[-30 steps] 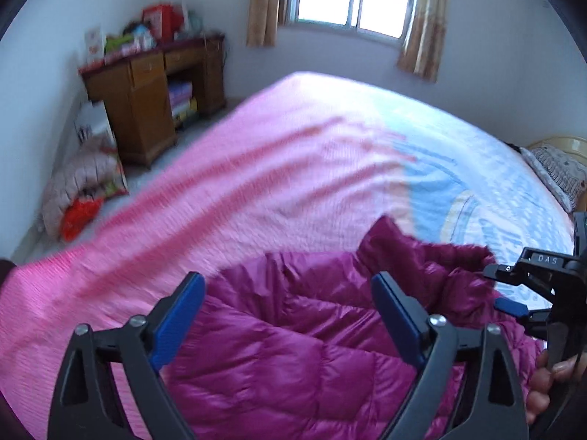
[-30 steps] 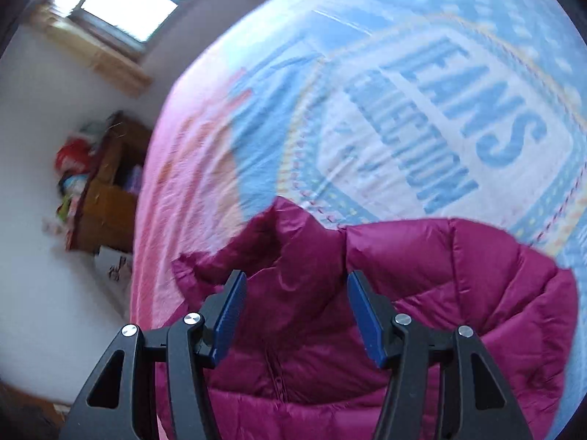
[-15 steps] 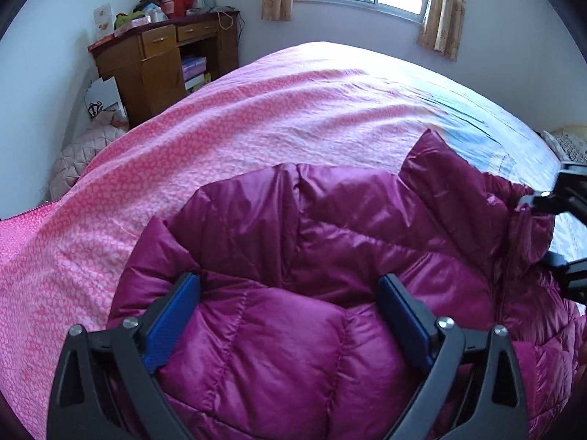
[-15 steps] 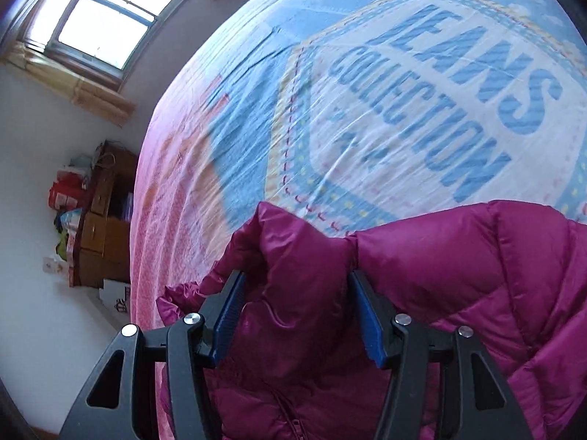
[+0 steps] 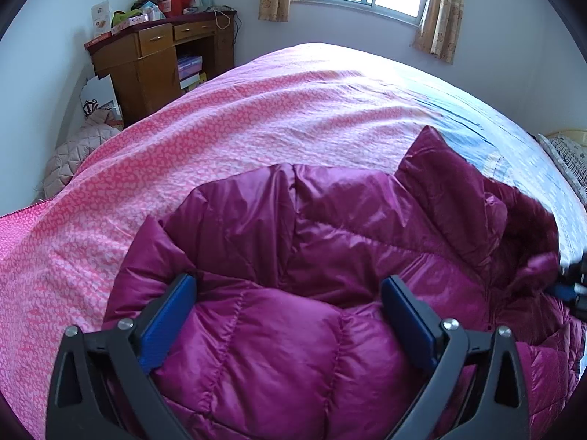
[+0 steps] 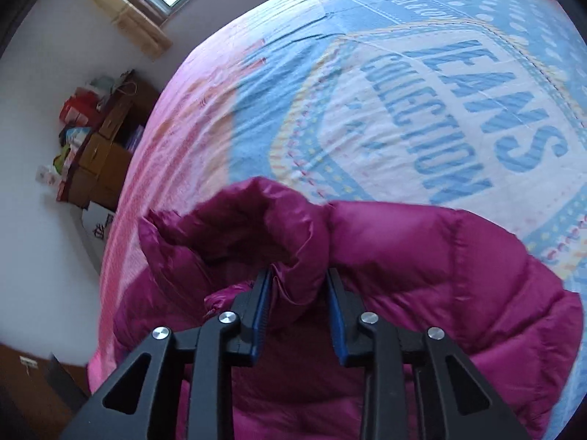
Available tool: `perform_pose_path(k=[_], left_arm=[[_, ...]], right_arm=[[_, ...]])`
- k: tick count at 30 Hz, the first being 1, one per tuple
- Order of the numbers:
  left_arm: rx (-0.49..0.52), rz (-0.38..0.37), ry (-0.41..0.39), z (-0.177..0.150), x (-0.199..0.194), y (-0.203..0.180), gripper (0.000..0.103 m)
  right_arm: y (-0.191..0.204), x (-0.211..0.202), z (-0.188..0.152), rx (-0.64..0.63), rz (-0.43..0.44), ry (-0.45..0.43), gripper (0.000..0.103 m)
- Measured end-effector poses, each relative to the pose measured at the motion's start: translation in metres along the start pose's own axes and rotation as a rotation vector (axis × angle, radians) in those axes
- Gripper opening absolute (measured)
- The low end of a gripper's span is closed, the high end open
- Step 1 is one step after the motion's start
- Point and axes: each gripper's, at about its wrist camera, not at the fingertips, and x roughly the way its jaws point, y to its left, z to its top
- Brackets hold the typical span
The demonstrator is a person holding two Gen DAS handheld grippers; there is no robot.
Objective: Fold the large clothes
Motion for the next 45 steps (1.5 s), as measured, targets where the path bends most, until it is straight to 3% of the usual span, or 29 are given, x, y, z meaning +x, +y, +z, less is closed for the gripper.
perform_pose_path(k=[3,7,13,17,22,26,29,31,34,35,36,39,42,43,44,45], left_arm=[[-0.001,-0.001,0.0,0.0,0.0,0.0,0.103],[-0.006,-0.015,-0.004,0.0,-0.001,0.0,0.103],[0.041,-0.062,0.016,0.012,-0.015,-0.008,0.102],[0.149,-0.102,-0.062,0.041,-0.046,-0.053,0.103],[0.43,-0.003,0.016,0.042,-0.014,-0.14,0.103],[0.473,0.042,0.078,0.037,0.019,-0.174,0.103],[0.46,0.052,0.065,0.039,0.024,-0.182,0.103],[0.448,0.073,0.046,0.042,0.023,-0.177,0.099],[0.413,0.095,0.029,0.047,0.018,-0.156,0.052],[0.387,0.096,0.044,0.049,0.019,-0.145,0.042],[0.355,0.086,0.054,0.05,0.018,-0.133,0.04],[0.266,0.044,0.042,0.044,0.008,-0.094,0.038],[0.187,0.055,0.007,0.031,-0.005,-0.058,0.041],[0.13,0.009,0.009,0.025,-0.01,-0.043,0.05],[0.098,-0.007,0.02,0.022,-0.01,-0.033,0.066],[0.077,-0.009,0.029,0.019,-0.009,-0.026,0.072]], right_arm=[[-0.012,0.003,-0.007,-0.032,0.024,-0.02,0.026],[-0.013,0.003,-0.036,-0.224,0.05,-0.241,0.026],[-0.034,-0.004,-0.032,-0.128,0.155,-0.247,0.026],[-0.037,-0.003,-0.033,-0.13,0.161,-0.247,0.026],[-0.038,0.0,-0.031,-0.105,0.205,-0.244,0.026],[-0.045,-0.002,-0.033,-0.105,0.211,-0.242,0.026],[-0.045,-0.004,-0.034,-0.1,0.219,-0.241,0.026],[-0.045,-0.004,-0.034,-0.1,0.219,-0.24,0.026],[-0.044,-0.004,-0.035,-0.103,0.218,-0.239,0.026],[-0.044,-0.004,-0.036,-0.102,0.218,-0.238,0.026],[-0.044,-0.005,-0.036,-0.101,0.219,-0.238,0.026],[-0.044,-0.004,-0.036,-0.103,0.217,-0.237,0.026],[-0.043,-0.004,-0.036,-0.103,0.218,-0.236,0.026],[-0.043,-0.004,-0.036,-0.103,0.217,-0.236,0.026],[-0.043,-0.004,-0.036,-0.104,0.216,-0.236,0.026],[-0.043,-0.004,-0.035,-0.104,0.215,-0.235,0.026]])
